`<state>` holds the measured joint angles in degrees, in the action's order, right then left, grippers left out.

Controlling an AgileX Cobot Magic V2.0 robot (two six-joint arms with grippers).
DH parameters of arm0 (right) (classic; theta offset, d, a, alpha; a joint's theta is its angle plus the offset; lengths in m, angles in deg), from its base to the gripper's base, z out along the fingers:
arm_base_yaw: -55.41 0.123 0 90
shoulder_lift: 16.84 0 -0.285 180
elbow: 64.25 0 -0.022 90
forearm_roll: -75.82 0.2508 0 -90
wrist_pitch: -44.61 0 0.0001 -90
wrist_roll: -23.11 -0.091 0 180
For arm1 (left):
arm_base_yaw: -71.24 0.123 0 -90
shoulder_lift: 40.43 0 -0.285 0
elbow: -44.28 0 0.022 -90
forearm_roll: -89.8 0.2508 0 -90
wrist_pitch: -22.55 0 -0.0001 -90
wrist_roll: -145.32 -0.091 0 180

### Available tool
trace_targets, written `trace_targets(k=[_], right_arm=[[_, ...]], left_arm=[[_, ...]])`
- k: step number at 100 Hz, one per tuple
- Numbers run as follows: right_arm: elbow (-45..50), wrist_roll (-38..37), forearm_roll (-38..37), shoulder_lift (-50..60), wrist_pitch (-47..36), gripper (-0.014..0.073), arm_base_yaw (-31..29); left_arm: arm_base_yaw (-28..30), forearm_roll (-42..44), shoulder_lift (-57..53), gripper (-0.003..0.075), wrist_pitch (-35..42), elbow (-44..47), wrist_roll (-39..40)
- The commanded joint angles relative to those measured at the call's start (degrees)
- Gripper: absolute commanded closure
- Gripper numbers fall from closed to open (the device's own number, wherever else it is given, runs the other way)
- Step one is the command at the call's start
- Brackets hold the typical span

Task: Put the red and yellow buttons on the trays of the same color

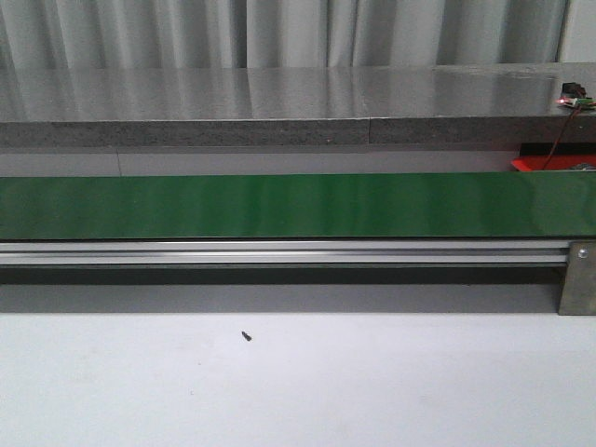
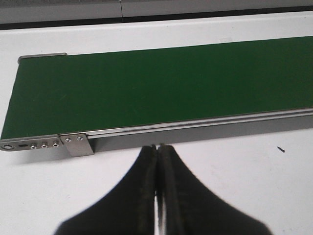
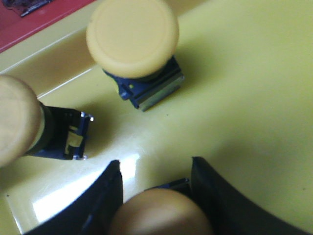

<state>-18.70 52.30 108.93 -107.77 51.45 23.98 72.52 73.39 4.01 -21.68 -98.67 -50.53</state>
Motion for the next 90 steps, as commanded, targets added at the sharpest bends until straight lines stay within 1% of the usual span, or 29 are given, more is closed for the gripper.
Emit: trace_targets(k=[1, 7, 14, 31, 53, 60, 67, 79, 86, 90], right_arm=[[-1.36, 0.07, 0.34, 1.42, -2.82, 0.0256, -0.43], [-1.39, 0.07, 0.34, 1.42, -2.86, 0.0159, -0.43], [-1.39, 0.07, 0.34, 1.42, -2.99, 0.0098, -0.43], [-1.5, 0.07, 0.34, 2.8, -2.86, 0.0095, -0.43], [-1.5, 0.57, 0.24, 10.15, -2.89, 0.0106, -0.37], [-1.5, 0.82, 0.11, 12.74, -2.46, 0.0163, 0.46], [-1.5, 0.92, -0.56, 15.22, -1.98, 0.0275, 2.28], [-1.5, 0.94, -2.72, 19.1, -0.3, 0.0545, 7.21], [-1.5, 0.94, -3.02, 21.29, 0.63, 0.067, 10.62], [-1.5, 0.94, -3.03, 22.38, 1.16, 0.0657, 12.65]], left_arm=[[-0.39, -1.36, -0.16, 0.074, 3.79, -1.62, 0.42], [-0.39, -1.36, -0.16, 0.074, 3.79, -1.62, 0.42], [-0.39, -1.36, -0.16, 0.074, 3.79, -1.62, 0.42], [-0.39, -1.36, -0.16, 0.074, 3.79, -1.62, 0.42], [-0.39, -1.36, -0.16, 0.074, 3.79, -1.62, 0.42], [-0.39, -1.36, -0.16, 0.074, 3.79, -1.62, 0.42], [-0.39, -1.36, -0.16, 0.074, 3.79, -1.62, 0.42], [-0.39, -1.36, -0.16, 0.074, 3.79, -1.62, 0.42], [-0.39, -1.36, -0.16, 0.074, 3.79, -1.62, 0.42], [-0.39, -1.36, -0.16, 0.074, 3.79, -1.62, 0.42]])
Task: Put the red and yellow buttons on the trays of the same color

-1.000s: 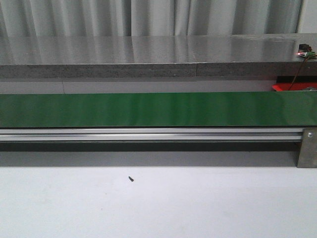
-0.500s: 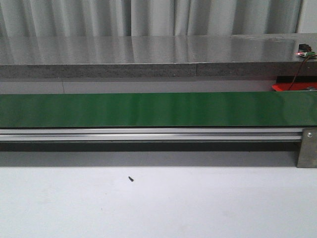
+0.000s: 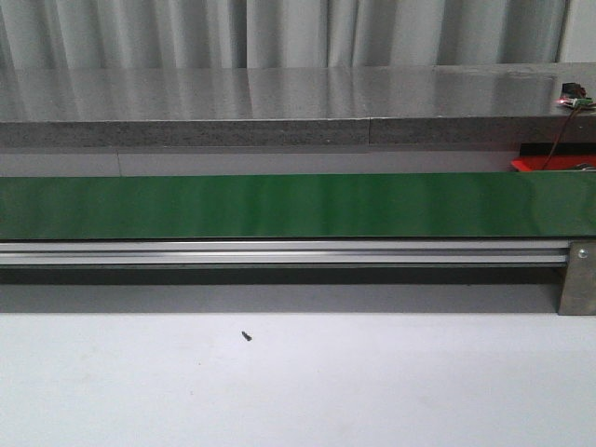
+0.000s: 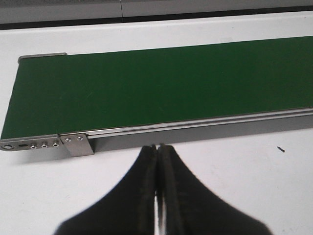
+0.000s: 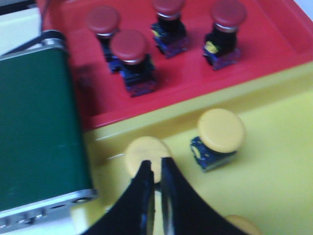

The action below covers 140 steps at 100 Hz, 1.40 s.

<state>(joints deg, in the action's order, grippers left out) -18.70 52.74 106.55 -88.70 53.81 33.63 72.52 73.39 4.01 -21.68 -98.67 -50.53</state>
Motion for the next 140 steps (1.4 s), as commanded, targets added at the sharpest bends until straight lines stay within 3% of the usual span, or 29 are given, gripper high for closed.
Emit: trace_targets(k=[1, 20, 43, 95, 115, 140], right_arm=[[-1.5, 0.49, -0.64, 3.77, -1.14, 0.0656, 3.65], [-1.5, 0.49, 0.56, 9.99, 0.52, 0.0662, 11.17], [-1.38, 0.49, 1.56, 16.7, 2.36, 0.0662, 15.32], [-1.17, 0.49, 2.54, 27.09, 3.05, 0.0662, 15.79], [4.54, 0.49, 2.5, 33.63, -1.94, 0.0662, 15.79], [10.58, 0.49, 2.65, 41.41, -1.9, 0.0662, 15.79]], left_arm=[[-0.39, -1.36, -0.16, 0.074, 3.79, -1.62, 0.42], [-0.39, -1.36, -0.16, 0.074, 3.79, -1.62, 0.42], [-0.39, -1.36, -0.16, 0.074, 3.79, -1.62, 0.42], [-0.39, -1.36, -0.16, 0.074, 3.79, -1.62, 0.42], [-0.39, -1.36, -0.16, 0.074, 3.79, -1.62, 0.42], [-0.39, -1.36, -0.16, 0.074, 3.79, -1.62, 0.42]])
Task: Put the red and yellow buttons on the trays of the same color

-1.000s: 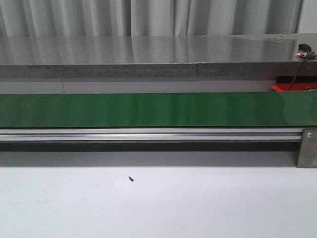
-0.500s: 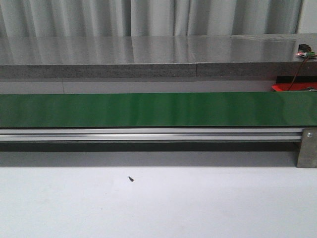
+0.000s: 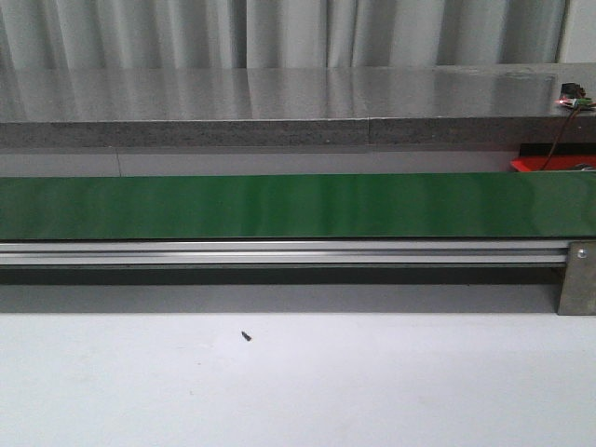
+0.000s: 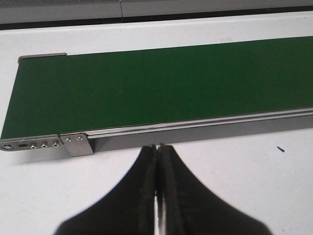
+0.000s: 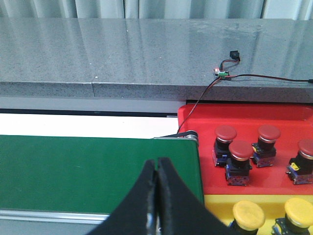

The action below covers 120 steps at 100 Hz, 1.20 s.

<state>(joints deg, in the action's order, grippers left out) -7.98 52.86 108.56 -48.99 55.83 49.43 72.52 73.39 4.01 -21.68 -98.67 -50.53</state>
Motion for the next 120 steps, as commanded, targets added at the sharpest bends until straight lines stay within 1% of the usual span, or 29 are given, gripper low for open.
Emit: trace_targets(k=[1, 29, 51, 59, 65, 76, 85, 94, 108, 120], right_arm=[[0.01, 0.38, 0.64, 2.08, -3.92, 0.0662, -0.01], [4.47, 0.38, 0.68, 10.24, -1.08, 0.0662, -0.01], [7.42, -0.02, 0.98, 12.22, -1.19, 0.0662, -0.01], [7.9, -2.57, -3.42, 13.45, -1.01, 0.066, -0.01], [8.27, -8.25, -8.69, 15.32, -1.01, 0.066, -0.01], [10.27, -20.37, -19.88, 18.45, -3.78, 0.066, 0.12], [13.12, -26.5, -25.94, 20.57, -8.16, 0.066, 0.91], [15.48, -30.09, -30.6, 22.07, -12.48, 0.066, 2.66], [17.59, -34.98, -37.37, 22.42, -13.69, 0.066, 3.92], [19.73, -37.77, -39.37, 22.94, -14.6, 0.066, 3.92]], left_arm=[[-0.39, -1.36, -0.16, 0.074, 3.79, -1.62, 0.42], [-0.39, -1.36, -0.16, 0.074, 3.79, -1.62, 0.42], [-0.39, -1.36, -0.16, 0.074, 3.79, -1.62, 0.42], [-0.39, -1.36, -0.16, 0.074, 3.79, -1.62, 0.42], [-0.39, -1.36, -0.16, 0.074, 3.79, -1.62, 0.42], [-0.39, -1.36, -0.16, 0.074, 3.79, -1.62, 0.42], [-0.39, -1.36, -0.16, 0.074, 3.79, -1.62, 0.42], [-0.39, -1.36, -0.16, 0.074, 3.79, -1.62, 0.42], [-0.39, -1.36, -0.16, 0.074, 3.79, -1.62, 0.42], [-0.39, -1.36, -0.16, 0.074, 3.79, -1.62, 0.42]])
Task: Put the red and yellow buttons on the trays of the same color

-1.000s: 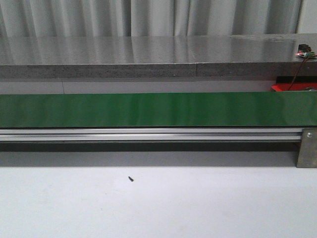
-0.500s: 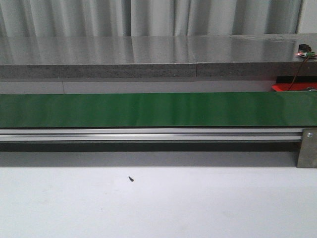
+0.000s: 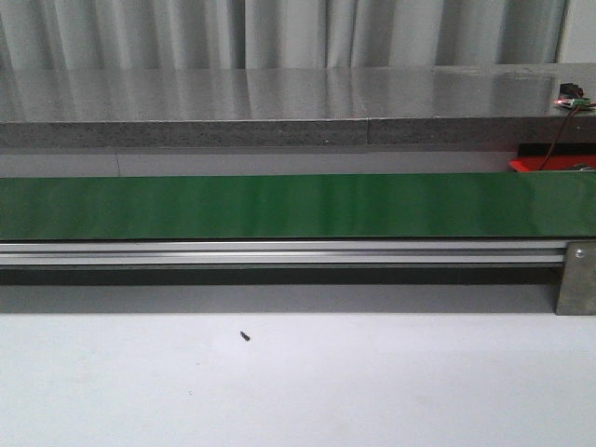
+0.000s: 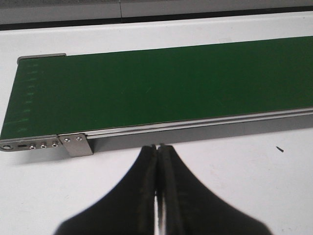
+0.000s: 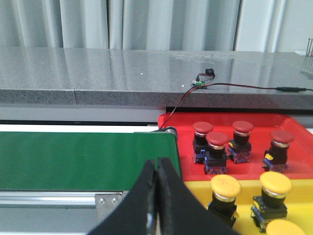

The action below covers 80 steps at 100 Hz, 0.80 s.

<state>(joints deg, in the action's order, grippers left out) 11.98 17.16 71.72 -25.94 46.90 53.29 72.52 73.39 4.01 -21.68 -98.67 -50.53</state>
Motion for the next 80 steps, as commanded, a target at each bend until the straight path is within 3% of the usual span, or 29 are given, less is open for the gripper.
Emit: trace_targets(k=[1, 80], right_arm=[[-0.04, -2.16, -2.54, 0.02, -5.77, 0.066, 0.06], [1.6, -3.28, -3.33, 3.02, -3.22, 0.066, 0.06]], left_arm=[[-0.39, -1.36, -0.16, 0.074, 3.79, -1.62, 0.42], [-0.39, -1.36, -0.16, 0.074, 3.67, -1.62, 0.42]])
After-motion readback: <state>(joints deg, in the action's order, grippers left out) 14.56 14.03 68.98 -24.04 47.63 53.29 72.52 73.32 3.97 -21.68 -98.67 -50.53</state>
